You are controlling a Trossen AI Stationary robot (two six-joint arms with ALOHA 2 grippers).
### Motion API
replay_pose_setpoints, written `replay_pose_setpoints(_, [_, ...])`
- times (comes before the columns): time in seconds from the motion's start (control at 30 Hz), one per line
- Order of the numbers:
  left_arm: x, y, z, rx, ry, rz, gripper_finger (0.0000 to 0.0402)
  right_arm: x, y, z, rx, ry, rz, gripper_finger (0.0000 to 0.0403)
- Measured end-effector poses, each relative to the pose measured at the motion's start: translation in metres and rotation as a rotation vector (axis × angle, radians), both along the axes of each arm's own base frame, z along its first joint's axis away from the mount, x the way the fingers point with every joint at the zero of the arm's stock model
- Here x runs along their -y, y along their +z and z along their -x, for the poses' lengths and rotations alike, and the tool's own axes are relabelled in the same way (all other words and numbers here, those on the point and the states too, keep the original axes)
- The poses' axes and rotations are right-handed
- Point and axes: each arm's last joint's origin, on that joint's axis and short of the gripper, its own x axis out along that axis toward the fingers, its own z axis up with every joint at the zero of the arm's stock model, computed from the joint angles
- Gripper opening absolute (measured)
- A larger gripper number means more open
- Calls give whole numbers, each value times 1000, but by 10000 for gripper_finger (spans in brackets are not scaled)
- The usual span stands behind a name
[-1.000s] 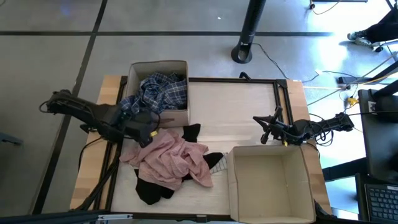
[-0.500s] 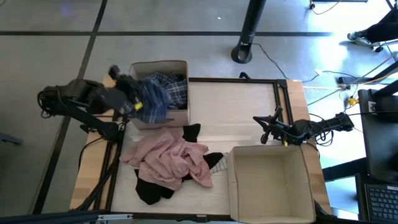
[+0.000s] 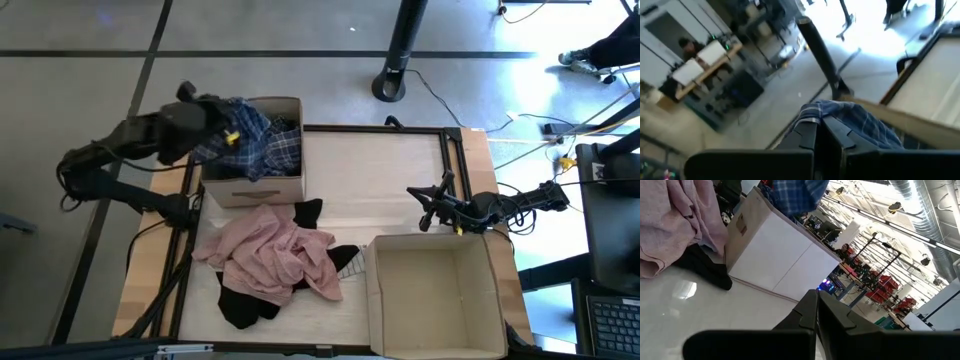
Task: Sort clothes
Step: Put the blue pajamas into the top white laundry organizer
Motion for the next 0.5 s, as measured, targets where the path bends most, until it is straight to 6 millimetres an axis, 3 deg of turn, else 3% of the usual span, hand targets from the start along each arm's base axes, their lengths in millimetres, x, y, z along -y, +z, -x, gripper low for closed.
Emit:
replay_pose_setpoints(0.3, [-31, -84, -28, -112, 0, 168, 10, 0, 0, 0, -1, 0, 0, 17])
replay_pose_setpoints(0.5, [-45, -121, -37, -175, 61, 208, 19, 0, 0, 0, -1, 0, 1, 17])
